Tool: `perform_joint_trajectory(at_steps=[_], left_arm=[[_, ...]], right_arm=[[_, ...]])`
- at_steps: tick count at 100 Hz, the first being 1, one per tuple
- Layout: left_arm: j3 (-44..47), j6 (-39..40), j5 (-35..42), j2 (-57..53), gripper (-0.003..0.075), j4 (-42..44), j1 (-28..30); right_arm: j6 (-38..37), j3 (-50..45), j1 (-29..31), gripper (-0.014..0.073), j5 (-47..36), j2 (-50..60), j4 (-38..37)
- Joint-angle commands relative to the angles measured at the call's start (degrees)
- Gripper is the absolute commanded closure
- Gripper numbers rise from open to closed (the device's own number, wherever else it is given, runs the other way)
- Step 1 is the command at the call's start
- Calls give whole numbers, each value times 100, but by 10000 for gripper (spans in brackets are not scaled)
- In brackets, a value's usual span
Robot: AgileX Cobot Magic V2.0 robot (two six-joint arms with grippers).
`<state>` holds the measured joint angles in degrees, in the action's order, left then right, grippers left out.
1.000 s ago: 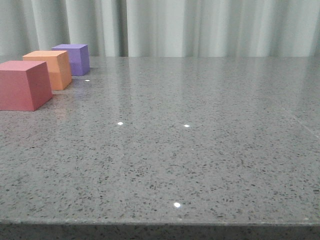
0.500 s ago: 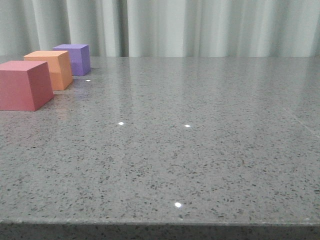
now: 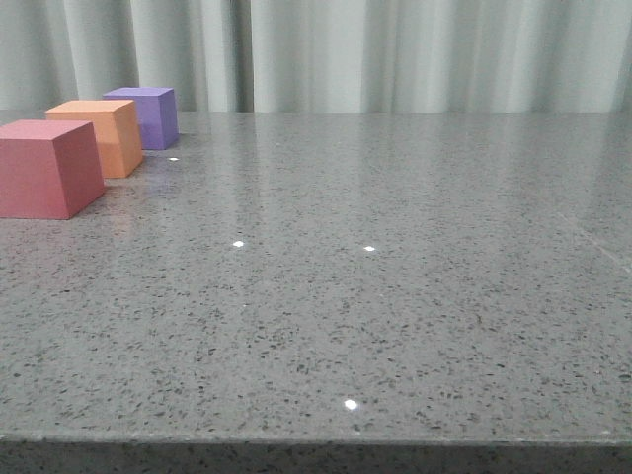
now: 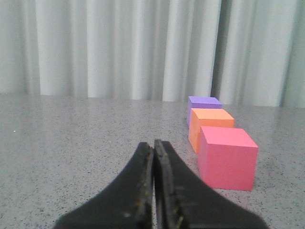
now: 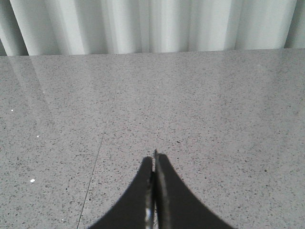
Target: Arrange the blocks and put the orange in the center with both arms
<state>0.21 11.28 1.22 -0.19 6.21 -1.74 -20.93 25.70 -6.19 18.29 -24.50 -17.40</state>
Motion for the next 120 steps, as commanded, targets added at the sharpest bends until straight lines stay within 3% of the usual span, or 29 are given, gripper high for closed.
perform_joint_trajectory(at_steps=[1, 93, 107, 120], left_arm=[[237, -1, 416, -213, 741, 9, 12], [237, -1, 409, -213, 741, 9, 12], [237, -1, 409, -213, 741, 9, 12], [237, -1, 409, -213, 741, 9, 12]], right_arm=[[62, 145, 25, 704, -429, -24, -123], [62, 126, 13, 704, -413, -4, 66], [455, -29, 37, 704, -550, 249, 152], [1018, -530, 226, 704, -1018, 808, 868]])
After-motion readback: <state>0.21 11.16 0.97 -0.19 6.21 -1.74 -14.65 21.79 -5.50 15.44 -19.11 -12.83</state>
